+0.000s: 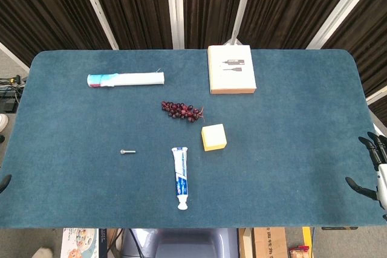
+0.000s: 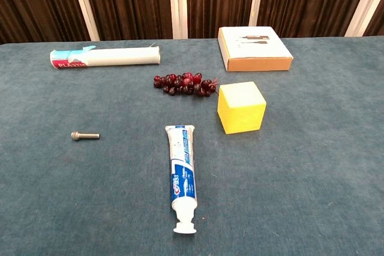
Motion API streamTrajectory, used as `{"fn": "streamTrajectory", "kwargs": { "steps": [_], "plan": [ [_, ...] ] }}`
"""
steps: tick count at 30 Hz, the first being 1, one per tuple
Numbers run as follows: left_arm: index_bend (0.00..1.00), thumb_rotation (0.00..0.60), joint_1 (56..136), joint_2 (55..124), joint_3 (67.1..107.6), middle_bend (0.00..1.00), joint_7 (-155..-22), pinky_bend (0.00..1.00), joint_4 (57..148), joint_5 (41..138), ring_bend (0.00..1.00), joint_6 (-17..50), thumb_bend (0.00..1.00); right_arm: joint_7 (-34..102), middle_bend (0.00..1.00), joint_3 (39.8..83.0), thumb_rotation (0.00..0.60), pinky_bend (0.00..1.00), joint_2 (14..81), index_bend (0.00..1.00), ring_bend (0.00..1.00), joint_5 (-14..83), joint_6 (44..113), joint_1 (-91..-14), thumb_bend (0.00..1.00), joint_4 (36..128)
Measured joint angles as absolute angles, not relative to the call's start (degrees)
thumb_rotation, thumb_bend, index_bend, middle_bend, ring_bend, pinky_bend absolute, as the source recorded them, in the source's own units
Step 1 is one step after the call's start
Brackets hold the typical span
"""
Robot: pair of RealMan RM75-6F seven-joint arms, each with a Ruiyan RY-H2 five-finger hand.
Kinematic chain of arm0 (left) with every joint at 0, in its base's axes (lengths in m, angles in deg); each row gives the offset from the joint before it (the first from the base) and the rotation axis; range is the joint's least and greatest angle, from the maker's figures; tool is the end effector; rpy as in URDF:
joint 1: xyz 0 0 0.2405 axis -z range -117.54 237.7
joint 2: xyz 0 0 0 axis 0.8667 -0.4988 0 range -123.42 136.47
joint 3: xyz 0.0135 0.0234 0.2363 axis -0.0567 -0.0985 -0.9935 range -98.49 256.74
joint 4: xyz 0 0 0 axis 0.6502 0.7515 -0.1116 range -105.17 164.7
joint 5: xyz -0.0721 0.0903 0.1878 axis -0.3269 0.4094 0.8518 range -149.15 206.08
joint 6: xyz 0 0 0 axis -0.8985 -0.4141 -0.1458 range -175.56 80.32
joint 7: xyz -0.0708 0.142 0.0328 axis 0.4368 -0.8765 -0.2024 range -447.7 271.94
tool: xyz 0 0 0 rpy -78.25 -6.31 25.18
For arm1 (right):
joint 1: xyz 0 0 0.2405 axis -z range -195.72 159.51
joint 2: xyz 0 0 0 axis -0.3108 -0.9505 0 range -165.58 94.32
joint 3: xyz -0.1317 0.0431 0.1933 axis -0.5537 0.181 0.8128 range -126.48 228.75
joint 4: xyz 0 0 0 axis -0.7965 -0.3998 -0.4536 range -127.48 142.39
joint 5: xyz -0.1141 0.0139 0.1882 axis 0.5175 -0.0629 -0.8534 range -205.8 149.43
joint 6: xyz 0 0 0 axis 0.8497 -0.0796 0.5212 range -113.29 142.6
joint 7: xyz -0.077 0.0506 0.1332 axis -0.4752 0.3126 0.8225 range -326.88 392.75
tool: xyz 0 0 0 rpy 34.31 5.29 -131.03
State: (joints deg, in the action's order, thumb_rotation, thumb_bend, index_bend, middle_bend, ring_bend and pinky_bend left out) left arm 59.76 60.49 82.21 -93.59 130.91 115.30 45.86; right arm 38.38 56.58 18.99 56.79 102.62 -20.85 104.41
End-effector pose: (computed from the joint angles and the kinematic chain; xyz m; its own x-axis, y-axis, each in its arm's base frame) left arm -0.2848 0.1708 0.2003 0.5092 -0.1054 0.8542 0.8607 0.0605 -0.5056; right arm -0.2955 -0.1963 0.1992 0.3830 0.0842 0.9199 -0.9237 0.0255 0.3822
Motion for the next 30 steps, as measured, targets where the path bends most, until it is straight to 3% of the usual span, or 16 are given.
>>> {"fn": "streamTrajectory", "kwargs": {
  "steps": [25,30],
  "plan": [
    [0.05,0.6,60.2,60.4,82.0,0.04,-92.8,0.0,130.9,115.5,0.0,44.2,0.36,38.6,0.11,55.8,0.6,0.0,17.5,0.16,0.08,57.1,101.5,-20.6,0.15,106.4],
    [0.11,0.6,61.1,60.5,82.4,0.05,-92.8,0.0,130.5,113.7,0.0,42.1,0.36,38.3,0.11,55.8,0.6,0.0,17.6,0.16,0.08,57.1,101.1,-20.8,0.15,106.4]
  ]
}}
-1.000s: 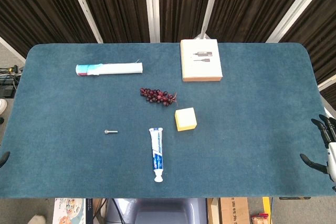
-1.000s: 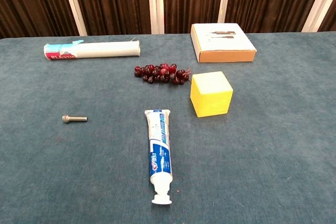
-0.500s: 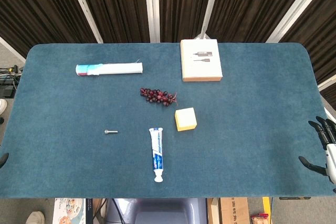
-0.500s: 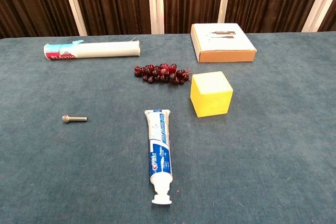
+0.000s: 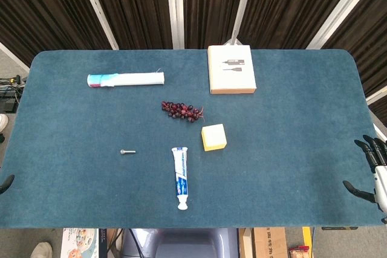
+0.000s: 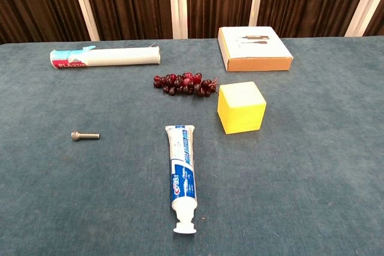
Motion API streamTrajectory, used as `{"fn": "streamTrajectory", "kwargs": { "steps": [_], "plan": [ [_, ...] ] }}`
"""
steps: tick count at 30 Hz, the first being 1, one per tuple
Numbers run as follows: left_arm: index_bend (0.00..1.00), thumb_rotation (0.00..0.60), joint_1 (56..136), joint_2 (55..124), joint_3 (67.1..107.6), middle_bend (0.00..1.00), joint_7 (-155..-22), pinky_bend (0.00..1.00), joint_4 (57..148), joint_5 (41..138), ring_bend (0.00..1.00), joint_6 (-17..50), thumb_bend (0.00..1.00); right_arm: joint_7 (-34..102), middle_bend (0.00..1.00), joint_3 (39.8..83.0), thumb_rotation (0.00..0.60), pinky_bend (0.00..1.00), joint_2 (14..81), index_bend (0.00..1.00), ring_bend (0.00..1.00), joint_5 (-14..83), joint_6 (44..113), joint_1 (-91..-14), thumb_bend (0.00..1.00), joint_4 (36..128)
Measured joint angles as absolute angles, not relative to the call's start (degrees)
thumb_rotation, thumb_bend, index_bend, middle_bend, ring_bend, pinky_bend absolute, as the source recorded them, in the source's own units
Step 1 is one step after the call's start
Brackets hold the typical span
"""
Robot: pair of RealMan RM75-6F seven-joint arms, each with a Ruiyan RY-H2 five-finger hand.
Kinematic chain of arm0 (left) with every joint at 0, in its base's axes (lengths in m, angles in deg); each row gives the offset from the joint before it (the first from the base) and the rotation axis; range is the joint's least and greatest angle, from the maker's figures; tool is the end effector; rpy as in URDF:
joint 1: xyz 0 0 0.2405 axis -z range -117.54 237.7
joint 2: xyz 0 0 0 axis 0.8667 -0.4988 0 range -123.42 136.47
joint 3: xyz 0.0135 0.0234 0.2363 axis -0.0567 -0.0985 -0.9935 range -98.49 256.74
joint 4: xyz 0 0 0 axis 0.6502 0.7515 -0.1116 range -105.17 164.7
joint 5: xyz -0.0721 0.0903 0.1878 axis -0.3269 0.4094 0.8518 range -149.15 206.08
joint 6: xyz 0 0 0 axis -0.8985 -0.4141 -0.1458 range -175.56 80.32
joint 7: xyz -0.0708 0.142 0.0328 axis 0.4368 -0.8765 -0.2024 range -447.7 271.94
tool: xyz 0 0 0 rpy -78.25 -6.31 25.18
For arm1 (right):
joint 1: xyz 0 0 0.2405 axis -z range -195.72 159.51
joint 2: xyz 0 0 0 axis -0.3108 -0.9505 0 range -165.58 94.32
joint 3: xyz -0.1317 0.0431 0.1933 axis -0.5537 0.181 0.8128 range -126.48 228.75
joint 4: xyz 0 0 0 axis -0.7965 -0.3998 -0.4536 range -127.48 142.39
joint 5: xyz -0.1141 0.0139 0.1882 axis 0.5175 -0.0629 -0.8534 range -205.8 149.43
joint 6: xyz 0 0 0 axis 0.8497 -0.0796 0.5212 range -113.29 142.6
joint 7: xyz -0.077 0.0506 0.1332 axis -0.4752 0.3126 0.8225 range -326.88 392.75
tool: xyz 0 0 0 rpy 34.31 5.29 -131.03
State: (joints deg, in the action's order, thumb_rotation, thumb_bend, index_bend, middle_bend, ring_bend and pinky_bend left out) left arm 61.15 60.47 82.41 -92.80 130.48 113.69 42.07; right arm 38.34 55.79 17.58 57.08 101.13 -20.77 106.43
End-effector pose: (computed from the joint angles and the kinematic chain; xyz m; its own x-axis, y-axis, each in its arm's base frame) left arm -0.2903 0.1792 0.1939 0.5018 -0.0539 0.8633 0.8646 0.0604 -0.4988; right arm -0.2928 -0.1930 0.1964 0.3752 0.0428 0.9259 -0.9269 0.0244 0.3745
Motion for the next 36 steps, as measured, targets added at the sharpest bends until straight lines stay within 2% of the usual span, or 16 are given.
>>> {"fn": "streamTrajectory", "kwargs": {
  "steps": [6,12,21,26,28,36],
  "plan": [
    [0.14,0.6,62.8,61.3,83.3,0.05,-92.6,0.0,129.2,113.4,0.0,40.5,0.36,37.9,0.11,55.6,0.6,0.0,17.7,0.16,0.08,57.1,100.6,-21.0,0.15,106.6],
    [0.14,0.6,66.4,61.3,84.3,0.05,-94.8,0.0,128.0,110.2,0.0,33.2,0.36,36.7,0.11,55.7,0.6,0.0,17.9,0.16,0.08,56.6,100.4,-21.0,0.15,106.9],
    [0.16,0.6,77.8,58.8,88.0,0.05,-99.4,0.0,128.4,98.8,0.0,12.8,0.36,31.8,0.11,55.5,0.6,0.0,18.9,0.16,0.08,56.4,99.7,-21.4,0.15,108.2],
    [0.18,0.6,84.8,57.7,89.5,0.06,-100.9,0.0,129.3,89.1,0.0,0.8,0.36,29.5,0.11,55.3,0.6,0.0,19.5,0.16,0.08,56.1,99.3,-21.6,0.15,108.9],
    [0.19,0.6,87.6,57.5,89.8,0.06,-102.4,0.0,129.9,84.7,0.0,-2.1,0.36,29.1,0.11,55.3,0.6,0.0,19.6,0.16,0.08,55.9,99.2,-21.6,0.15,109.1],
    [0.25,0.6,96.7,58.8,88.8,0.07,-113.3,0.0,133.2,68.5,0.0,-3.4,0.37,28.6,0.11,55.6,0.6,0.0,19.9,0.16,0.08,55.3,99.1,-21.7,0.15,109.0]
  ]
}}
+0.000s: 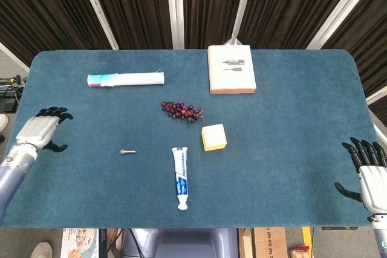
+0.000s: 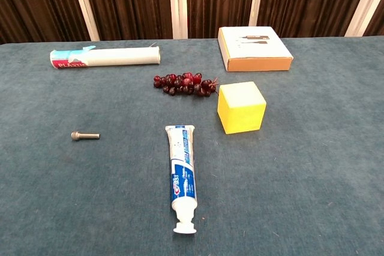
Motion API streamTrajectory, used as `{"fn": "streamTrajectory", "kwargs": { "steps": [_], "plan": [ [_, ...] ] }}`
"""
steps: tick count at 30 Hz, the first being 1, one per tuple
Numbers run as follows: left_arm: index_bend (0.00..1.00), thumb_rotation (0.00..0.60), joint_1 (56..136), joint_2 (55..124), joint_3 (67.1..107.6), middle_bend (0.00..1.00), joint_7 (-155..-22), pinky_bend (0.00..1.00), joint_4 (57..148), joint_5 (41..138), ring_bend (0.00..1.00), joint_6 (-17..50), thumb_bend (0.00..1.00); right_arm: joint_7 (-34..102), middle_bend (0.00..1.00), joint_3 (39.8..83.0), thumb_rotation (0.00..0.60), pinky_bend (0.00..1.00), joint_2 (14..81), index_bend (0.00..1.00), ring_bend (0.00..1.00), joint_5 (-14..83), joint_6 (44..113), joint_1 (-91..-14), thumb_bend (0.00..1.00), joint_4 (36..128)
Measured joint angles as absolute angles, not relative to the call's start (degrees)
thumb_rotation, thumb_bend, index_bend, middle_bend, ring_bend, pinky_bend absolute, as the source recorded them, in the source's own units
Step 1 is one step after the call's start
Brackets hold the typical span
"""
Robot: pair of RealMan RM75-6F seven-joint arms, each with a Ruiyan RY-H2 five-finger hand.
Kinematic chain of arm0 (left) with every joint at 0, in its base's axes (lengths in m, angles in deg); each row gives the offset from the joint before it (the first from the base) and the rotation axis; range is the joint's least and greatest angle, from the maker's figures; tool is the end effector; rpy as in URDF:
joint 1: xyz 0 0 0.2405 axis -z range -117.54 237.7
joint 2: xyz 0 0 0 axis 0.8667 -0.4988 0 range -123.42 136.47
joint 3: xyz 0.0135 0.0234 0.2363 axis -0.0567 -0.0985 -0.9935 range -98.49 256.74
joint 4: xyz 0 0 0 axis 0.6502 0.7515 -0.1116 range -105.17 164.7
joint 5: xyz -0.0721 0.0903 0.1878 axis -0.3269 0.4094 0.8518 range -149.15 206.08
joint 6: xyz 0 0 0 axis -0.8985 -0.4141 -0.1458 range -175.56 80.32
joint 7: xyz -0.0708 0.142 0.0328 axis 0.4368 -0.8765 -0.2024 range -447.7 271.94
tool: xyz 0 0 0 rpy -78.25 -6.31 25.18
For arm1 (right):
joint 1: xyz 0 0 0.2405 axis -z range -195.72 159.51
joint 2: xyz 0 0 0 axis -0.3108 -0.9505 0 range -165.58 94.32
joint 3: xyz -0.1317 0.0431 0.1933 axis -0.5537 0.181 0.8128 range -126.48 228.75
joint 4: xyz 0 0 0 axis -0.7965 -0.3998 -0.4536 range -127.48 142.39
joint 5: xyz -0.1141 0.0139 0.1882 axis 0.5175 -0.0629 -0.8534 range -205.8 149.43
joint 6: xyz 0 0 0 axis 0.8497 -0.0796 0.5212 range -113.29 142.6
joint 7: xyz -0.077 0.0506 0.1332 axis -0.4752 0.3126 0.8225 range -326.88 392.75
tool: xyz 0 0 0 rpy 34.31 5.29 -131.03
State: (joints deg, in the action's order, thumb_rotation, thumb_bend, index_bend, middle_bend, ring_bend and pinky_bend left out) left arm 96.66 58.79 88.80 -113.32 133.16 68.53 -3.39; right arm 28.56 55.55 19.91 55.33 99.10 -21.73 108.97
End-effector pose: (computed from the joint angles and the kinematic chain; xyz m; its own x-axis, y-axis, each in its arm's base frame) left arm -0.2398 0.3400 0.1286 0.4876 0.4353 0.7568 0.8397 0.0034 -0.5430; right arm -0.2857 -0.1962 0.1754 0.4504 0.0001 0.8928 -0.8922 0.0390 0.4501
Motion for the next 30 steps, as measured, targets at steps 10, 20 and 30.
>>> {"fn": "streamTrajectory", "kwargs": {
  "steps": [10,20,30],
  "plan": [
    [0.33,0.6,107.1,67.2,86.4,0.1,-127.0,0.0,138.8,54.3,0.0,8.5,0.37,28.8,0.11,55.7,0.6,0.0,20.0,0.16,0.08,55.1,99.2,-21.7,0.15,108.8],
    [0.36,0.6,109.8,74.4,86.3,0.1,-129.8,0.0,141.6,47.5,0.0,16.1,0.37,29.1,0.11,55.8,0.6,0.0,20.1,0.16,0.08,54.7,99.1,-21.7,0.15,108.7],
    [0.37,0.6,113.2,83.3,87.5,0.1,-135.3,0.0,139.4,41.4,0.0,25.5,0.37,28.9,0.11,55.8,0.6,0.0,20.4,0.16,0.08,54.4,98.4,-22.0,0.15,108.6]
  ]
}}
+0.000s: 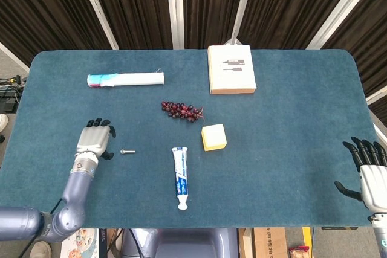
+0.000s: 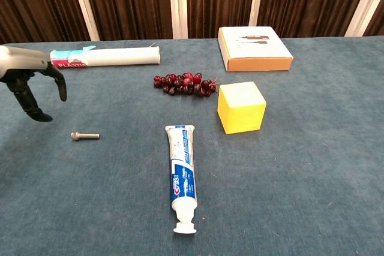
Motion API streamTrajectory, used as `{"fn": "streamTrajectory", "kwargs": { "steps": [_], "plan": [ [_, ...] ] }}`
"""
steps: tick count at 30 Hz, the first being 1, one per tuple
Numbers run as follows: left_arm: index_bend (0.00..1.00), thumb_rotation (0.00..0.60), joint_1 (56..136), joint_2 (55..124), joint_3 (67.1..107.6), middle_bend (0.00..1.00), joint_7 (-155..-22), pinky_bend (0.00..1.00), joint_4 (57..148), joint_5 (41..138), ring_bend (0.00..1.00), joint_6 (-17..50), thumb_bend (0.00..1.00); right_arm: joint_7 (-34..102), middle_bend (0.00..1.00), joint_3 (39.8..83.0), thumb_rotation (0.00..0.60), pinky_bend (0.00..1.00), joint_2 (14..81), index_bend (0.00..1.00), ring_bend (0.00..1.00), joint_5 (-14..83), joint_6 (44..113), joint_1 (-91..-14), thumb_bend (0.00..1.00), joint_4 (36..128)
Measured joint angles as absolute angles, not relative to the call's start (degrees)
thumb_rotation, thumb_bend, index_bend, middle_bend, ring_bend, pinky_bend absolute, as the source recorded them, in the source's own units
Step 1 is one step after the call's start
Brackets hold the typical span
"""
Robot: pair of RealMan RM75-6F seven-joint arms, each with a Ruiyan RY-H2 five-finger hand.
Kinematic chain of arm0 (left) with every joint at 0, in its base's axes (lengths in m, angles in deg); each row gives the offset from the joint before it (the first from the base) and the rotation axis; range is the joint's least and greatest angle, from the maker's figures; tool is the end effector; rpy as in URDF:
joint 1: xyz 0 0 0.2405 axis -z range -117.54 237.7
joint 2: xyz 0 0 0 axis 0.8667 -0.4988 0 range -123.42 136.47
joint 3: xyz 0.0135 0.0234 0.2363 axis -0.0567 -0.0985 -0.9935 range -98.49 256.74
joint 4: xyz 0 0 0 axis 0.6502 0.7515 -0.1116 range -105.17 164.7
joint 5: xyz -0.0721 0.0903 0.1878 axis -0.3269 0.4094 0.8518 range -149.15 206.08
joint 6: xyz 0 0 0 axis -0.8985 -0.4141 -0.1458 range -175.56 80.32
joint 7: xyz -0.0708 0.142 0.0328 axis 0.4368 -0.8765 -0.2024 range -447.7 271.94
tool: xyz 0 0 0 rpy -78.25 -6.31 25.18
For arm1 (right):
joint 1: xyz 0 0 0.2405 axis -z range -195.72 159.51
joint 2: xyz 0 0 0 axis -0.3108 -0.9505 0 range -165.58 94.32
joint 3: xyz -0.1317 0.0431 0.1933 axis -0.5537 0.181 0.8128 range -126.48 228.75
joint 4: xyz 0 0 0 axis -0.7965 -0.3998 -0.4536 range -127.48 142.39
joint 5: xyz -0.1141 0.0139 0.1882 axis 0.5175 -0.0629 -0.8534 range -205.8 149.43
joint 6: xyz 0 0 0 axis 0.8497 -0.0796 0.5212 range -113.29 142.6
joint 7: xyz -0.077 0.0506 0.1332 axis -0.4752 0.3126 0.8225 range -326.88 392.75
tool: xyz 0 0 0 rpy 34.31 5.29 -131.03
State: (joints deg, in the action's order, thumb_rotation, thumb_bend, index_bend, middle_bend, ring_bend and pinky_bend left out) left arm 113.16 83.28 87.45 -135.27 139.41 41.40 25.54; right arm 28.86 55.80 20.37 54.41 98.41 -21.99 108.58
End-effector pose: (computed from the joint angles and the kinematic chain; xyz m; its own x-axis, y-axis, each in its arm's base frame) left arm -0.1478 0.3268 0.0204 0.4877 0.4598 0.7421 0.8217 0.0455 -0.5682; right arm -0.2883 -0.1984 0.1735 0.4424 -0.0064 0.8968 -0.8956 0.0499 0.4421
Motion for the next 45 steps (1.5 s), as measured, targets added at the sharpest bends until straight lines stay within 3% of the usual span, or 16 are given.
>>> {"fn": "streamTrajectory", "kwargs": {
  "steps": [8,27,45],
  "plan": [
    [0.41,0.6,114.3,87.9,88.1,0.11,-136.5,0.0,135.6,42.2,0.0,26.3,0.38,28.5,0.11,55.8,0.6,0.0,20.5,0.16,0.08,54.1,98.2,-22.1,0.15,108.5],
    [0.44,0.6,113.1,92.1,87.2,0.12,-133.2,0.0,129.2,48.0,0.0,20.4,0.4,28.1,0.11,55.9,0.6,0.0,20.6,0.16,0.08,53.6,98.0,-22.1,0.15,108.7],
    [0.47,0.6,112.6,98.6,87.8,0.13,-135.5,0.0,126.0,49.1,0.0,27.3,0.4,29.5,0.11,56.1,0.6,0.0,20.4,0.16,0.08,53.2,98.0,-22.1,0.15,108.3]
  ]
}}
